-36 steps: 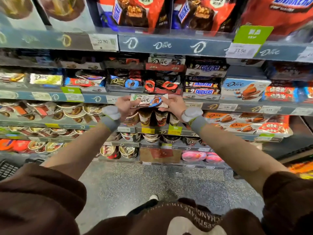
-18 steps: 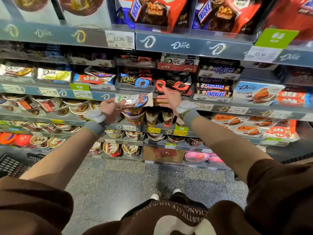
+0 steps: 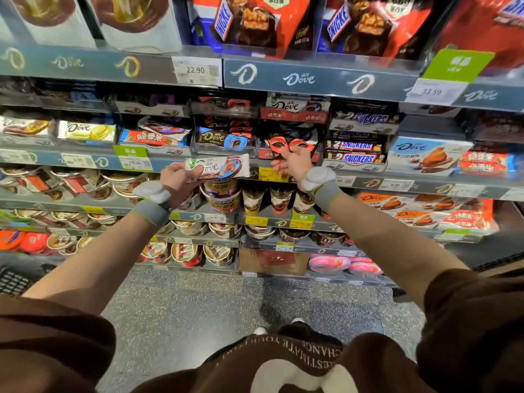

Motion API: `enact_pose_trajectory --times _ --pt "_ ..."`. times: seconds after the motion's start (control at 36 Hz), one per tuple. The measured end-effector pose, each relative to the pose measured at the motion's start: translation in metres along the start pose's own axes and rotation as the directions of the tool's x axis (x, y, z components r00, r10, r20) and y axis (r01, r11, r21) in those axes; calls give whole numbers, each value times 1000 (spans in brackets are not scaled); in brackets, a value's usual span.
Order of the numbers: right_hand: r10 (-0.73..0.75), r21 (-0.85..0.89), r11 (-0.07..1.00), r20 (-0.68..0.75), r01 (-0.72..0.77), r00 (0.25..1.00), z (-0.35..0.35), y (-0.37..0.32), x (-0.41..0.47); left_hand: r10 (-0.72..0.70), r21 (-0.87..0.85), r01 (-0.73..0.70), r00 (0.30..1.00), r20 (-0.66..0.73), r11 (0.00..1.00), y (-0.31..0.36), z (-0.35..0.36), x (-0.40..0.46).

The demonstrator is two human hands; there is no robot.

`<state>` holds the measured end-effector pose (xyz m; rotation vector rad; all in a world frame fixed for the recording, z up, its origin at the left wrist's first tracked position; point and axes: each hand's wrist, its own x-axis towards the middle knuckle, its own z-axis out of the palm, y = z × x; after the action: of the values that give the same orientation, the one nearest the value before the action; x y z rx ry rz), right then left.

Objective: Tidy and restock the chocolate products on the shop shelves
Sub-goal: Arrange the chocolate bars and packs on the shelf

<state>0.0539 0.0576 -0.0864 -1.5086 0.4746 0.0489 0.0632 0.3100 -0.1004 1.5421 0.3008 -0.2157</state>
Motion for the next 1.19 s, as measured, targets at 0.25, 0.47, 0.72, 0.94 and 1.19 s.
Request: enact_pose_trajectory --times 0.25,0.47,0.72,0.94,1.19 --pt "-132 -238 965 -93 107 987 -49 -3 14 -33 -68 38 997 66 997 -5 16 20" --pt "-161 -428 902 -223 52 961 -61 -7 27 -78 -111 82 996 41 990 -7 21 26" --pt "-356 -785 610 -151 107 922 -58 -9 26 -79 -131 88 995 67 988 -12 29 24" --pt "-432 -891 437 -93 118 897 -57 -5 23 -27 -102 32 999 46 994 -15 32 17" --pt "-480 -975 199 -8 101 877 -50 1 23 -21 -112 29 998 66 993 -11 34 10"
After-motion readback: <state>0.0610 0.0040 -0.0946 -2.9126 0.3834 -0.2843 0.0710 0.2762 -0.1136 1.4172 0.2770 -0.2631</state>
